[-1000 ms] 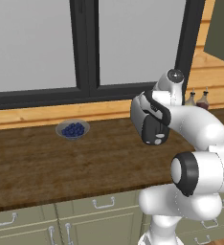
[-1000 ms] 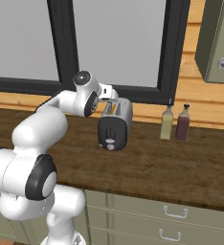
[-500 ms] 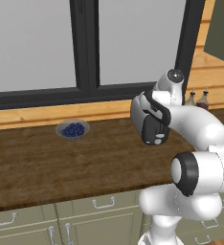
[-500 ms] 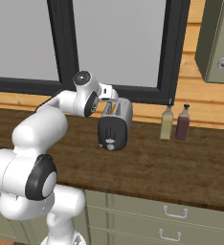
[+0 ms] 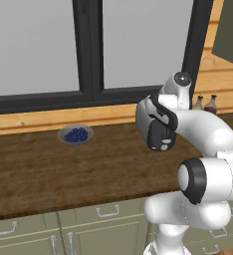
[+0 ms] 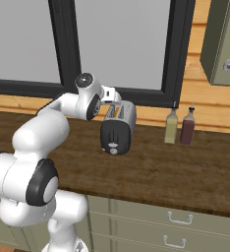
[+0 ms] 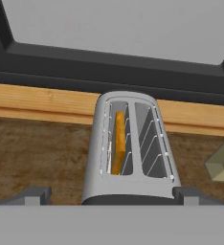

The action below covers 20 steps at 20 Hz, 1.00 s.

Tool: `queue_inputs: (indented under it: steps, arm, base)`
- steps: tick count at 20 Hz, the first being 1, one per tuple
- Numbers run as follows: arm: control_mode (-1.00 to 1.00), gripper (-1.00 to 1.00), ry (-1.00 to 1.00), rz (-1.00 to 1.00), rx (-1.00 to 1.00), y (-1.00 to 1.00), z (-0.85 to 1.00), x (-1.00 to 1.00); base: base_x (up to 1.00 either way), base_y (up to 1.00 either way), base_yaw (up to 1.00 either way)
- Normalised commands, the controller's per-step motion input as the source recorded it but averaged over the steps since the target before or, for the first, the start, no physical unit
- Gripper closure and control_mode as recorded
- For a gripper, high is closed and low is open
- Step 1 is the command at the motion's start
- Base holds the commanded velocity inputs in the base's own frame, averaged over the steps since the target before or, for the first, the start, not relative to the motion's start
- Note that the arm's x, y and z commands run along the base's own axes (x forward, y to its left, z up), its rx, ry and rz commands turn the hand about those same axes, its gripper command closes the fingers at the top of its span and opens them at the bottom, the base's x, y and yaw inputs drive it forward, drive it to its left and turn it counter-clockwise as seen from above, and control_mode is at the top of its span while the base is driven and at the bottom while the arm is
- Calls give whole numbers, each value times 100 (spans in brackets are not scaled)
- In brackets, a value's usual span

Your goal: Start the toaster. Once the lever pops up, take the bread to the plate on the dining counter.

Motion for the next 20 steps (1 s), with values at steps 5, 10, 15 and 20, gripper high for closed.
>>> queue_inputs:
  steps: [5,10,15,20]
  arm:
    - [-100,-100,0,0,0,0,0,0]
    - [-100,-100,0,0,0,0,0,0]
    - [-100,-100,0,0,0,0,0,0]
    - [-100,-100,0,0,0,0,0,0]
  base:
    - [0,0,0]
    - [0,0,0]
    - [0,0,0]
    - [0,0,0]
